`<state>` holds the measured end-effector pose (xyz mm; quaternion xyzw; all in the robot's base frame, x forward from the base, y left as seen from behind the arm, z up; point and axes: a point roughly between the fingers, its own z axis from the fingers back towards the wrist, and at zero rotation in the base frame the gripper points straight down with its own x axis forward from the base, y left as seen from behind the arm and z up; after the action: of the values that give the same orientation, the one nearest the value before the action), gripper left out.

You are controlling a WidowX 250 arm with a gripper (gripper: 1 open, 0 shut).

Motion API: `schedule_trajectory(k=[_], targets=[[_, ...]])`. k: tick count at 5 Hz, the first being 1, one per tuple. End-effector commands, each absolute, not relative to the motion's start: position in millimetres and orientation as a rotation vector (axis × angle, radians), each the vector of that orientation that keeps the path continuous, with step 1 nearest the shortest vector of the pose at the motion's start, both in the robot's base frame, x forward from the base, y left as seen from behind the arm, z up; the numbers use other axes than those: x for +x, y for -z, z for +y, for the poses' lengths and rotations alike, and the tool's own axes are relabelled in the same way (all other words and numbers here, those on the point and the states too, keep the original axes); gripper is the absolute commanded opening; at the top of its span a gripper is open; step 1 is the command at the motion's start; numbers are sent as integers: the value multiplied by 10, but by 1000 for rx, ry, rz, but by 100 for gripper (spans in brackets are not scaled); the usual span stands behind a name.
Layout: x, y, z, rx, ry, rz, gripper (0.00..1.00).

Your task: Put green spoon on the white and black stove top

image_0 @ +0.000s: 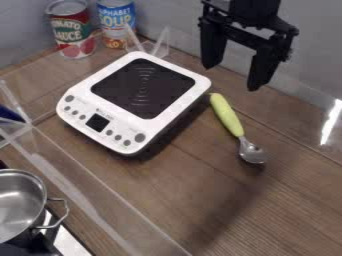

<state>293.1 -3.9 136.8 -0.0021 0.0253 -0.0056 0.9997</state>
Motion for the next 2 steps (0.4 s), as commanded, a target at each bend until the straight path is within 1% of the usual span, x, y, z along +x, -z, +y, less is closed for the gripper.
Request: schedule_trajectory(k=[1, 2], targets=[[2999, -1267, -70, -7, -43, 54, 100], [3094, -1103, -88, -16, -146, 43, 100]])
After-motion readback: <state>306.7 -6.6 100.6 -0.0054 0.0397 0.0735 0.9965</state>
